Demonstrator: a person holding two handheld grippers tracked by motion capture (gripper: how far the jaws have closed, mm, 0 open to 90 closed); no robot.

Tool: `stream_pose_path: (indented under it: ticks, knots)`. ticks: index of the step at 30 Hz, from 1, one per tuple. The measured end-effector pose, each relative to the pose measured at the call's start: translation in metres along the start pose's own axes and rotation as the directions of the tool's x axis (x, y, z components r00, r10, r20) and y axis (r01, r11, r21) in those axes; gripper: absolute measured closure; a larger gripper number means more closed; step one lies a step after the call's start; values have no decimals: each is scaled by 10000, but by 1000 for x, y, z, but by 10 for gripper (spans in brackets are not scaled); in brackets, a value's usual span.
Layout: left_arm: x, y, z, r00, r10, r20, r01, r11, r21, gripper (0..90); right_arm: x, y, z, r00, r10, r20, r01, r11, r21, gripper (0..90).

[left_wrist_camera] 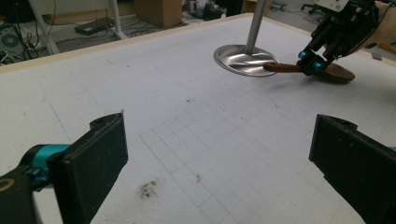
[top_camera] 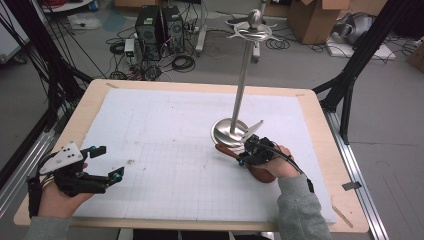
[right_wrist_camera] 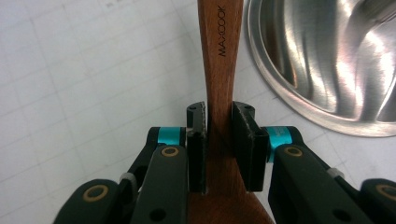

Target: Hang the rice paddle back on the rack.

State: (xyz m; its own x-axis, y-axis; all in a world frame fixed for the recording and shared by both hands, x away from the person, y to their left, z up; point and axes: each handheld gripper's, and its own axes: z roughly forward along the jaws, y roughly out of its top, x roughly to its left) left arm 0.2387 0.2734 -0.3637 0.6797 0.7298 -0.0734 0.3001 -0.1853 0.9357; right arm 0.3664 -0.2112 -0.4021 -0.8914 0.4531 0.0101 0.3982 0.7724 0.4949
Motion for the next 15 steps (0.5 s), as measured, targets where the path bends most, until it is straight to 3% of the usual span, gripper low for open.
stream_pose_path:
  ticks: [15]
  knots:
    - [-2,2,2,10000,69,-24,-69,9999,-73,49,-7,-9,-28,9994,290,-194,-312,9921,-1213,762]
